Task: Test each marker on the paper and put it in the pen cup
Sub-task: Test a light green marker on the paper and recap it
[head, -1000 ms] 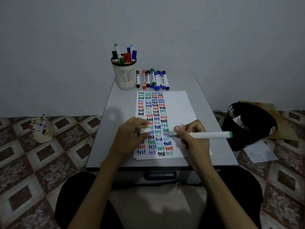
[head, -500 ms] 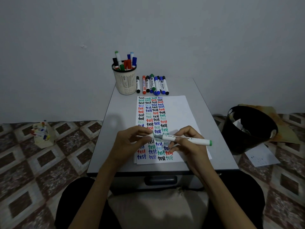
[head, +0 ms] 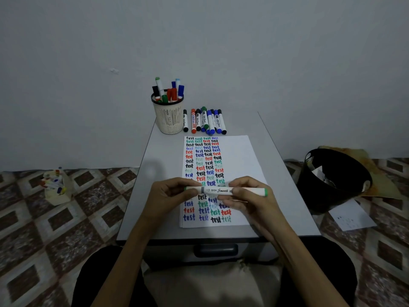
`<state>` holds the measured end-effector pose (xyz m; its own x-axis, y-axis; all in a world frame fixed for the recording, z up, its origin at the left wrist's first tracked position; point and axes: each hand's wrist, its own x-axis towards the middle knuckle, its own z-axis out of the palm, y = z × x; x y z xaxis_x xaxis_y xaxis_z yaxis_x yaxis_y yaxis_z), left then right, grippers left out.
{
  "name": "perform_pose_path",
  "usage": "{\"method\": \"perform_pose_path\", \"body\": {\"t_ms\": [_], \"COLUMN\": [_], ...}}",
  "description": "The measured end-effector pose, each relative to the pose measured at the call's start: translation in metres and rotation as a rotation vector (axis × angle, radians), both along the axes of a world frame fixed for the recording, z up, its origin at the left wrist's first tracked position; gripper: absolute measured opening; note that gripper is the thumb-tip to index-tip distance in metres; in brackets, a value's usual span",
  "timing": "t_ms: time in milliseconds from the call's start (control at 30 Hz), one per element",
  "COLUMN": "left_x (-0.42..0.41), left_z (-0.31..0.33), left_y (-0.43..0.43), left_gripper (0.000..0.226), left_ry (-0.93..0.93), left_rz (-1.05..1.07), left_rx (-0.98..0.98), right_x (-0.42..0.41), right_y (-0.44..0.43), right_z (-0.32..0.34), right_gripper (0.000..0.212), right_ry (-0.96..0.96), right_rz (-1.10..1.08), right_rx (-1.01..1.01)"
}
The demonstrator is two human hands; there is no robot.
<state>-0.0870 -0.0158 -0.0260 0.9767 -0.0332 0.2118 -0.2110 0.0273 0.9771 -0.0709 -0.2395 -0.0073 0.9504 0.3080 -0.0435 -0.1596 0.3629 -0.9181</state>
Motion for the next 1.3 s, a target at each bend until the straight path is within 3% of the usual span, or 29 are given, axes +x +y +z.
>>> {"method": "perform_pose_path", "body": {"t_ms": [100,300,533,700,900,967,1100,1200,1300], "left_x": [0.0,0.001,0.002,0.004,0.003,0.005,0.014,0.018,0.02], "left_z": [-0.001,0.0,0.001,0.0,0.0,-0.002,-0.011,-0.018,-0.023], "left_y": [0.001,-0.001,0.0,0.0,0.001,0.0,-0.003,-0.007,-0.014], "left_gripper": [0.014,0.018,0.02,0.02,0.016,0.023,0.064,0.063,0.069], "left_ry": [0.002,0.007,0.004,-0.028,-0.132,-0.145,-0.043,0.015,-0.024], "left_rz": [0.044,0.124,0.166,0.18,0.273,0.311,0.351,0.38,0.311], "left_rx": [-0.01,-0.018,-0.025,-0.006,-0.007,0.015,0.226,0.565,0.988], "right_x": [0.007,0.013,0.022,0.029,0.04,0.049,0.085,0.125,0.16], "right_y": [-0.007,-0.001,0.011,0.011,0.029,0.037,0.056,0.072,0.096], "right_z": [0.004,-0.007,-0.009,-0.008,0.024,0.035,0.046,0.058,0.082], "right_gripper": [0.011,0.021,0.019,0.017,0.028,0.026,0.015,0.016,0.054], "right_ry": [-0.125,-0.393,-0.595,-0.535,-0.962,-1.053,-1.028,-0.934,-0.9], "right_rz": [-0.069,0.096,0.043,0.089,0.04,0.097,0.139,-0.035,-0.233], "right_rx": [-0.196,-0.676,-0.841,-0.823,-1.233,-1.338,-1.456,-1.271,-0.96]}}
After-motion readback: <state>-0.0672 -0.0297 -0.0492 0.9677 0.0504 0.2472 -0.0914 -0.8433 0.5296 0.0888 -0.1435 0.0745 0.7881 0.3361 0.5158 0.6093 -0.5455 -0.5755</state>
